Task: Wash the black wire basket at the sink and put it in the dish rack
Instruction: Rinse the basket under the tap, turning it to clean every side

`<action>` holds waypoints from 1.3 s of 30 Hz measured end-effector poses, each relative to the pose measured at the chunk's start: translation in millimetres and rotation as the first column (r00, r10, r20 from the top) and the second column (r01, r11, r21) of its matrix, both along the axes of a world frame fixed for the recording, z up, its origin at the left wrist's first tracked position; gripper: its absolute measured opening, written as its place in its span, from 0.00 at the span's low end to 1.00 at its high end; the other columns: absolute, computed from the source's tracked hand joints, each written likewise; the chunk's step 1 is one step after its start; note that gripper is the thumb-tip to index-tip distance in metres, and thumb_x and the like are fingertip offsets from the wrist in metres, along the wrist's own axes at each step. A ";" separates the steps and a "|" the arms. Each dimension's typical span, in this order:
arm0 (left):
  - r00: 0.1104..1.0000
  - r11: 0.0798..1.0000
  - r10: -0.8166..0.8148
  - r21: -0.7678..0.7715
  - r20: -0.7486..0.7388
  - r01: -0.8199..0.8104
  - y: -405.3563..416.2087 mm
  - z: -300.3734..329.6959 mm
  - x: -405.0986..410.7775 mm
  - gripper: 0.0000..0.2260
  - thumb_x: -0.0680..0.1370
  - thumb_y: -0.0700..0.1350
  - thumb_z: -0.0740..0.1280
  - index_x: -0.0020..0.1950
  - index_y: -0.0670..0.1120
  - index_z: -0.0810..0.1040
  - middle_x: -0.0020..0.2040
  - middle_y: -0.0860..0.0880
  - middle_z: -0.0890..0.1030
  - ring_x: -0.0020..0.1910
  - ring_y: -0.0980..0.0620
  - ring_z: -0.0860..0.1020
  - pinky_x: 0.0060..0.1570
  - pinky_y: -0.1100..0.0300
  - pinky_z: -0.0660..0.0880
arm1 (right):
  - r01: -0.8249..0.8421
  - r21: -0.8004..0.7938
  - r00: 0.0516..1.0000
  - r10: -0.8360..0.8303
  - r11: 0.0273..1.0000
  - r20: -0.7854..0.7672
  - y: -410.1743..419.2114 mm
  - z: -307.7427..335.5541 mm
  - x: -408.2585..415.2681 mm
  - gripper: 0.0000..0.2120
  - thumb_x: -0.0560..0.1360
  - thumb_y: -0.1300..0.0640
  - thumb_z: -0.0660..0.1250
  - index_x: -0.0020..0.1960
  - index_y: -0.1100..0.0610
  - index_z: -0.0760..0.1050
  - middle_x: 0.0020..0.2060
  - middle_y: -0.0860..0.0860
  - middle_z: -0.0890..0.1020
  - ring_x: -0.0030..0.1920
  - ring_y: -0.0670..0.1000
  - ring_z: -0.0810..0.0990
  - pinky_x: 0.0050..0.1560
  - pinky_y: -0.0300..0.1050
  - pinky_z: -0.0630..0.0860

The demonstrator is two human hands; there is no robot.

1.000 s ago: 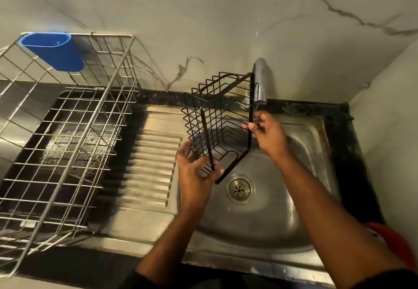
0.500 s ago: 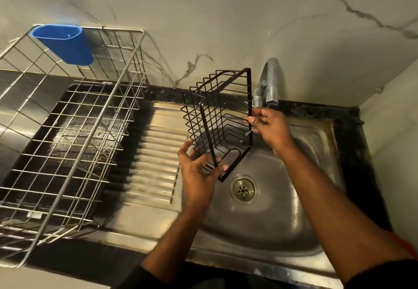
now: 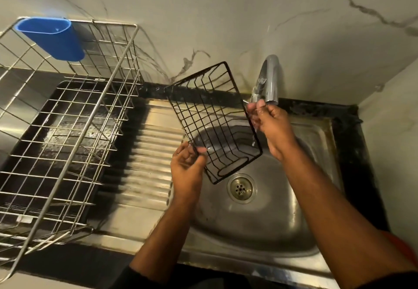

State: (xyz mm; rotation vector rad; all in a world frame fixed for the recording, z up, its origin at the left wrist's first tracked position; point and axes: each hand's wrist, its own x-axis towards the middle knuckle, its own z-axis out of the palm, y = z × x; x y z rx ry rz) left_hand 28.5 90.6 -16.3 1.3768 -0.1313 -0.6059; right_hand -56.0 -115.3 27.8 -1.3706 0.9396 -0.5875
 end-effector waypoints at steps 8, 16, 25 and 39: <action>0.978 0.996 0.084 0.059 -0.192 -0.074 4.7 -13.4 0.9 0.13 0.78 0.34 0.63 0.41 0.50 0.80 0.40 0.49 0.80 0.42 0.48 0.75 0.41 0.54 0.72 | -0.017 0.635 0.919 -0.237 0.773 0.314 -7.5 22.8 5.0 0.12 0.80 0.61 0.55 0.41 0.56 0.73 0.32 0.51 0.76 0.30 0.46 0.70 0.28 0.36 0.65; 0.983 0.987 0.076 0.150 -0.167 -0.050 4.9 -12.5 -4.8 0.11 0.82 0.39 0.62 0.45 0.53 0.78 0.39 0.52 0.76 0.36 0.54 0.70 0.32 0.60 0.67 | -0.163 0.498 0.985 0.110 0.852 0.133 -4.1 36.6 -8.0 0.13 0.83 0.56 0.57 0.43 0.56 0.75 0.34 0.51 0.78 0.32 0.46 0.75 0.31 0.36 0.70; 0.908 0.992 -0.006 0.115 -0.419 0.060 2.0 -14.1 -6.4 0.10 0.84 0.36 0.55 0.60 0.34 0.73 0.54 0.30 0.82 0.42 0.41 0.85 0.33 0.49 0.83 | -0.375 0.081 0.908 0.384 0.923 -0.166 -9.6 43.2 -45.5 0.12 0.82 0.56 0.61 0.54 0.62 0.80 0.46 0.58 0.86 0.46 0.53 0.86 0.48 0.44 0.83; 0.646 0.854 -0.453 -0.091 -0.614 0.512 1.1 -1.3 -16.5 0.20 0.78 0.37 0.65 0.67 0.27 0.71 0.58 0.31 0.82 0.53 0.37 0.84 0.49 0.46 0.84 | -0.157 0.017 0.970 0.157 0.987 -0.183 23.5 2.9 -38.3 0.25 0.75 0.33 0.62 0.65 0.46 0.76 0.59 0.45 0.82 0.62 0.47 0.79 0.63 0.49 0.74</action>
